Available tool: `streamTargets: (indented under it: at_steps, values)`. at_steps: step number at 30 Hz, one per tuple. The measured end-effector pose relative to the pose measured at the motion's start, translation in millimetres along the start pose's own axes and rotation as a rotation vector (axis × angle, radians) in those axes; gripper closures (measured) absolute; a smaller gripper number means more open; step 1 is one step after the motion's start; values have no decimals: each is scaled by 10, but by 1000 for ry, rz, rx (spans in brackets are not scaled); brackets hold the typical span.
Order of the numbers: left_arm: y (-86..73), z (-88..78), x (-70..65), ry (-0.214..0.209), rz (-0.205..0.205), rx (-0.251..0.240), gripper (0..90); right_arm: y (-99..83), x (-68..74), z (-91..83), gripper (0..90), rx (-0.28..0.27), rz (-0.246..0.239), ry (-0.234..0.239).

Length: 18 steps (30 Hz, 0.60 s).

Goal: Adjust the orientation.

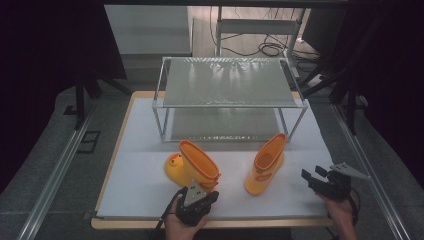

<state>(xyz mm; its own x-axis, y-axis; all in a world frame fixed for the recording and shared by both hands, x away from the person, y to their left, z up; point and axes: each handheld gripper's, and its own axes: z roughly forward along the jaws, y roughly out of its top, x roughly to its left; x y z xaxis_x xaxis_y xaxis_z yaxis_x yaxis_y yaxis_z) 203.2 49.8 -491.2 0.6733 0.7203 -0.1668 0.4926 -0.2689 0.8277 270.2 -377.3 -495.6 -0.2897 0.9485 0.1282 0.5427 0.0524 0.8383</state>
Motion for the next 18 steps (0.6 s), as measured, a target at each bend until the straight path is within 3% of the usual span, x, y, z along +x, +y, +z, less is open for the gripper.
streamTargets:
  at_steps: [8, 18]
  values:
    - [30, 84, -47, 49, 16, -8, 900, 0, -4, -5, 372, -2, 3, -2]
    - [-23, -37, 3, 47, -9, -6, 900, 0, -24, -19, 372, -6, 8, -9]
